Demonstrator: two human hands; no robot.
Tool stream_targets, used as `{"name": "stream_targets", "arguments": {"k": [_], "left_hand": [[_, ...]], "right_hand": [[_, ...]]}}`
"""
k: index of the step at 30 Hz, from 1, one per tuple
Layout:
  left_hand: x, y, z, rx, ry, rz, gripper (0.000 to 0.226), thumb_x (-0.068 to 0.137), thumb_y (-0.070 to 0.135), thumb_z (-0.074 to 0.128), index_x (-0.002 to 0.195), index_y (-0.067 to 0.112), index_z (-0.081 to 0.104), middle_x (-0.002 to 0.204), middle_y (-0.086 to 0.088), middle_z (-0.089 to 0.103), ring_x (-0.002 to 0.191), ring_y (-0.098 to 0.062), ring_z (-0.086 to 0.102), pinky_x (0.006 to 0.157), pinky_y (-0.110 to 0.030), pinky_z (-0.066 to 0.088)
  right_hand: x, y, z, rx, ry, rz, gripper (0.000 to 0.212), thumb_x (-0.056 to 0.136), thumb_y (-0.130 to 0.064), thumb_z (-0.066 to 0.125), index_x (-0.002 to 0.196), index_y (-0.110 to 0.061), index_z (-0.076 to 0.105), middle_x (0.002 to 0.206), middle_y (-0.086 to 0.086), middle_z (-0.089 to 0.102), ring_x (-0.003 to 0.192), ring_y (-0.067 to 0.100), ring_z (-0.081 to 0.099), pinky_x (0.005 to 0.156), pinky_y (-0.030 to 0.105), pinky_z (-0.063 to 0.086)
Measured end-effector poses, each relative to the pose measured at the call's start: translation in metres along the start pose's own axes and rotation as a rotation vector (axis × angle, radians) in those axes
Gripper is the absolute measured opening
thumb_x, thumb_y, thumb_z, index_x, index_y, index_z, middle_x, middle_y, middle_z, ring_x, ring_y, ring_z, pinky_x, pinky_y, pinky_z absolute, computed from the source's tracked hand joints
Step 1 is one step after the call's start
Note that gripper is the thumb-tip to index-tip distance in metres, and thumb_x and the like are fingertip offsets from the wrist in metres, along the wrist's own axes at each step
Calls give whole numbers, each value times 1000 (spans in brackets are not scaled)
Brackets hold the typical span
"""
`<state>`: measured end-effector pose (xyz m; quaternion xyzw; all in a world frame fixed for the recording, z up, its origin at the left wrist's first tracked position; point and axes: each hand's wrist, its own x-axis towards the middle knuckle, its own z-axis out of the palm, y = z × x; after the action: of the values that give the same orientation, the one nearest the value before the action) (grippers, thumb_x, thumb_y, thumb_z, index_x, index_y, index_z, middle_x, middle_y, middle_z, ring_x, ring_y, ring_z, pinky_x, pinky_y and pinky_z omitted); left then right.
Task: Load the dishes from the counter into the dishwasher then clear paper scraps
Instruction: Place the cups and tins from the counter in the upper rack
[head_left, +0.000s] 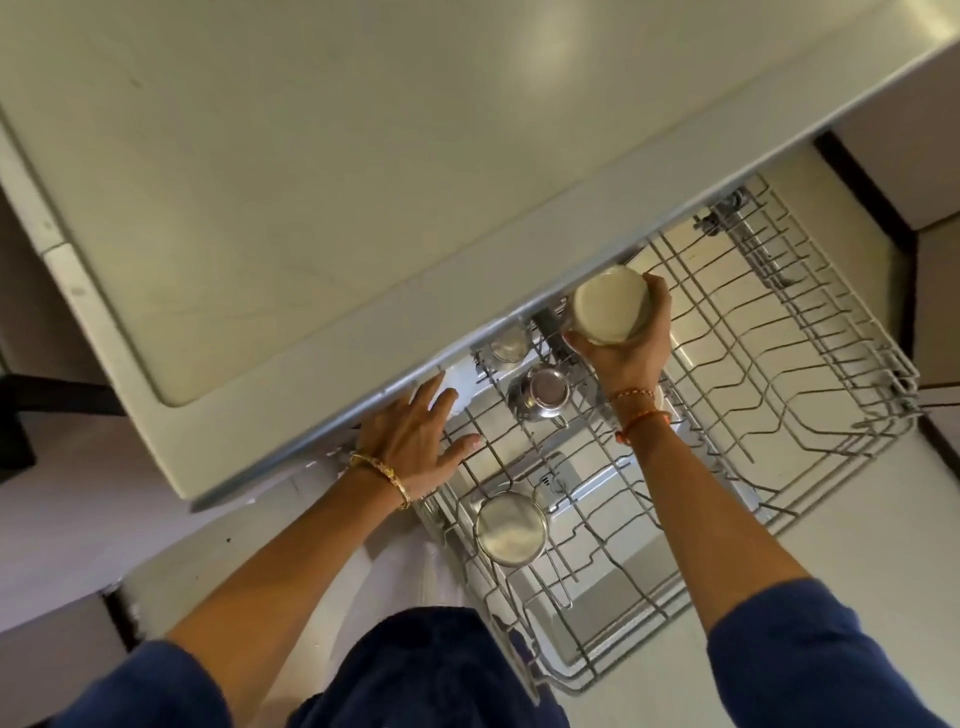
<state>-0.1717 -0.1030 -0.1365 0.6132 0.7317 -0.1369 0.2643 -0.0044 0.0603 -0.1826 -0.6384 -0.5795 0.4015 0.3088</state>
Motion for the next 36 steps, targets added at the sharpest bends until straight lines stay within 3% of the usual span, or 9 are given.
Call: {"name": "stream_targets", "arguments": {"k": [3, 7, 13, 20, 25, 29, 32, 34, 36], "left_hand": [[0, 0, 3, 6, -19, -14, 67, 90, 62, 22, 145, 24, 22, 157, 0, 10, 143, -25, 11, 111, -41, 23], [1, 1, 4, 36, -16, -30, 68, 90, 63, 23, 144, 24, 22, 156, 0, 12, 143, -26, 10, 111, -45, 22], [3, -1, 8, 73, -7, -34, 68, 89, 63, 23, 144, 22, 23, 155, 0, 16, 144, -26, 6, 113, -46, 15], [3, 0, 8, 99, 18, -35, 67, 90, 62, 24, 143, 21, 26, 154, 1, 20, 144, -27, 2, 114, -47, 8], [3, 2, 5, 105, 6, -41, 65, 91, 60, 25, 143, 21, 26, 153, 0, 22, 144, -28, 3, 115, -47, 5], [4, 1, 5, 100, 4, -44, 66, 90, 60, 24, 143, 20, 27, 152, -1, 26, 144, -28, 5, 114, -45, 10], [5, 1, 6, 85, 3, -50, 66, 91, 60, 26, 143, 20, 29, 151, -2, 27, 144, -28, 7, 113, -43, 13], [4, 2, 7, 59, 9, -50, 65, 91, 58, 29, 142, 19, 30, 151, -3, 29, 144, -28, 8, 113, -41, 15], [4, 2, 7, 37, 26, -53, 64, 91, 57, 32, 141, 18, 32, 150, -3, 30, 143, -28, 9, 112, -41, 17]], "right_hand": [[-8, -5, -2, 4, 71, -93, 98, 51, -22, 90, 132, -7, 36, 131, 5, 47, 117, 16, 45, 100, 31, 40], [-10, -8, 4, -7, -4, -87, 95, 52, -14, 88, 131, -10, 36, 128, 2, 43, 115, 13, 41, 98, 27, 37], [9, 1, 11, -200, -70, -125, 95, 56, -16, 86, 134, -5, 34, 132, 13, 41, 115, 13, 37, 93, 21, 31], [15, 15, 6, -437, -168, -198, 100, 62, -23, 82, 141, -6, 23, 139, 16, 35, 126, 32, 36, 103, 45, 37], [15, 15, 6, -410, -175, -161, 115, 57, -28, 86, 144, -5, 14, 144, 18, 26, 131, 33, 31, 106, 47, 34], [4, 14, -1, -307, -29, -184, 108, 55, -34, 85, 140, -3, 26, 141, 21, 31, 128, 33, 35, 103, 42, 36], [-20, 16, -4, -310, 41, -406, 84, 59, -50, 71, 128, -10, 44, 128, 24, 45, 114, 36, 46, 92, 36, 39], [-38, 23, -3, -459, -86, -577, 70, 63, -50, 66, 120, -11, 56, 125, 23, 51, 108, 39, 51, 89, 39, 37], [-49, 31, 0, -622, -304, -656, 65, 63, -38, 76, 121, -13, 59, 127, 21, 52, 110, 42, 51, 91, 46, 40]]}}
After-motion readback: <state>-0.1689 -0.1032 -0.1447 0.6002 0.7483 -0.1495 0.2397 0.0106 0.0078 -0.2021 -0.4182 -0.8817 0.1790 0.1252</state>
